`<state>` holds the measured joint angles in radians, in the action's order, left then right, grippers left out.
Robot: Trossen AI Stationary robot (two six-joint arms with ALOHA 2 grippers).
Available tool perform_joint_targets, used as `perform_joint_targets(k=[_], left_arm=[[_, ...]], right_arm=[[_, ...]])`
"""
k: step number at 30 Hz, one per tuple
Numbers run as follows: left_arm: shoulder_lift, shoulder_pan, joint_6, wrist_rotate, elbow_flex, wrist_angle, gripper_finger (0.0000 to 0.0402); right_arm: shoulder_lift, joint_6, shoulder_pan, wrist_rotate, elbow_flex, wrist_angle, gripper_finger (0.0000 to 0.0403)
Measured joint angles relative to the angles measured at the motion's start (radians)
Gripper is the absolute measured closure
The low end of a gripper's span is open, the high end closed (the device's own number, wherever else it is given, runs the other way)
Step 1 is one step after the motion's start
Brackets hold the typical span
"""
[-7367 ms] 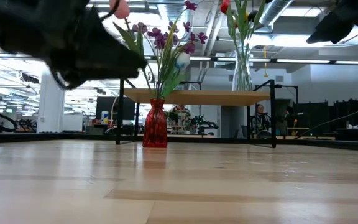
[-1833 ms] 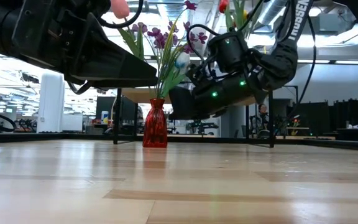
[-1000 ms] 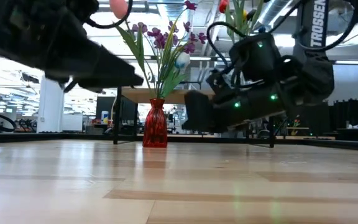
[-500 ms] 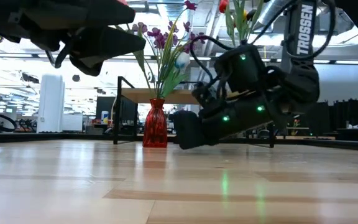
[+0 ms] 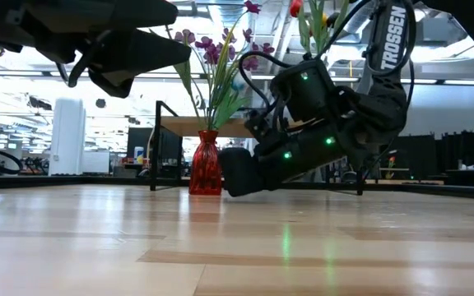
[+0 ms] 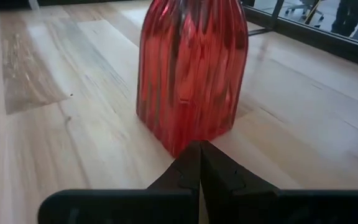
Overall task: Pick and place flowers into a vace then onto a shelf
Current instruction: Put the red vase with flowers on the shelf
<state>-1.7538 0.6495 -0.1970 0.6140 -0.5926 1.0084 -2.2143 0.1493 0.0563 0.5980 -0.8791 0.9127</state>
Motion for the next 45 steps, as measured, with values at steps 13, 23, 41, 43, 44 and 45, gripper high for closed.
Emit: perform_joint_targets(k=[13,23,41,43,44,45], left_arm=[[0.0,0.0,0.002,0.0,0.0,-0.009,0.0198],[0.0,0.0,0.005,0.0,0.0,-0.016,0.0198],[0.0,0.0,0.003,-0.003,0.0,-0.026,0.0198],[0.0,0.0,0.003,-0.003,0.0,-0.026,0.0198],[0.0,0.0,0.003,-0.003,0.0,-0.026,0.0198],[0.0,0.0,0.003,-0.003,0.0,-0.026,0.0198]], right_arm=[[0.0,-0.046,0.0,-0.04,-0.053,-0.046,0.0403],[0.0,-0.081,-0.007,-0.128,-0.092,-0.046,0.0403],[0.0,-0.122,0.012,0.002,-0.096,-0.148,0.0403],[0.0,-0.122,0.001,0.002,-0.096,-0.149,0.0403],[0.0,-0.122,-0.004,0.002,-0.096,-0.149,0.0403],[0.0,-0.121,-0.008,0.002,-0.096,-0.149,0.0403]])
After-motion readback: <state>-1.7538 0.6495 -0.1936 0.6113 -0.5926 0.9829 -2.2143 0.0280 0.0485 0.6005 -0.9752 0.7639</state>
